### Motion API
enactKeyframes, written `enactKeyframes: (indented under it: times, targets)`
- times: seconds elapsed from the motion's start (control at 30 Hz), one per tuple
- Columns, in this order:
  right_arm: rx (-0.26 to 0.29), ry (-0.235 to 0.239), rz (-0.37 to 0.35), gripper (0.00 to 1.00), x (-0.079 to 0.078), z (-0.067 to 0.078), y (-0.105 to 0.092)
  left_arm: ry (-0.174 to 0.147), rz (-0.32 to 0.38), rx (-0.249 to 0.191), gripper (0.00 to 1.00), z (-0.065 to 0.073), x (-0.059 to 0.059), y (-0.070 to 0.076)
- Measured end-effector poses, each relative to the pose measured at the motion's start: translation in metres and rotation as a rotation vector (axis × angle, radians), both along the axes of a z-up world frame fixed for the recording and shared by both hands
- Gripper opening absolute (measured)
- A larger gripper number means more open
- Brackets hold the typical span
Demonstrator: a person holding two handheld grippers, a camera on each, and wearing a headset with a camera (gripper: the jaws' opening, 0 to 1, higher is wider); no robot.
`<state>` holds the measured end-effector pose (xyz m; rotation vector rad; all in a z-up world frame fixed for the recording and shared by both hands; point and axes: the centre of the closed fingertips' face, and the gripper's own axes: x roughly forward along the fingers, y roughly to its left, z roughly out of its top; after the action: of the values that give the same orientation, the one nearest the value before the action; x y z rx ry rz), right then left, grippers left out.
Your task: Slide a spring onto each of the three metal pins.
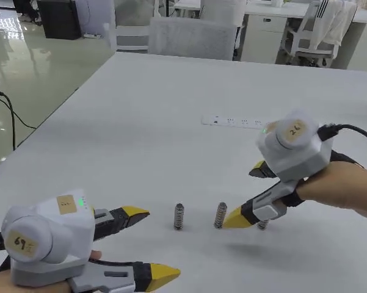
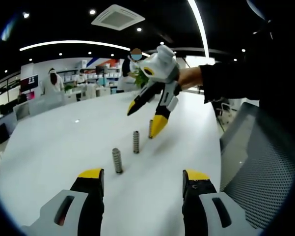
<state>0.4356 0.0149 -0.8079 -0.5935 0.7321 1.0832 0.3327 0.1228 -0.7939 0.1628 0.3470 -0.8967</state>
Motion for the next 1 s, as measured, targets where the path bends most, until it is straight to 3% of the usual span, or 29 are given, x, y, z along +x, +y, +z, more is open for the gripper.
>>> enactKeyframes:
  times: [0.37,0.57,1.0]
  targets:
    - [0.074,-0.014,-0.070,0.78,-0.007,0.004,-0.031,-0.002,0.004,0.003,0.61,0.001,0.003,0.000]
    - [0.156,-0.013,-0.101,0.79,-0.011,0.008,-0.042,0.001,0.006,0.004,0.62,0.001,0.003,0.000]
    - [0.228,-0.038,-0.088,0.79,-0.033,0.006,-0.054,0.008,0.016,0.005,0.63,0.000,0.006,0.001]
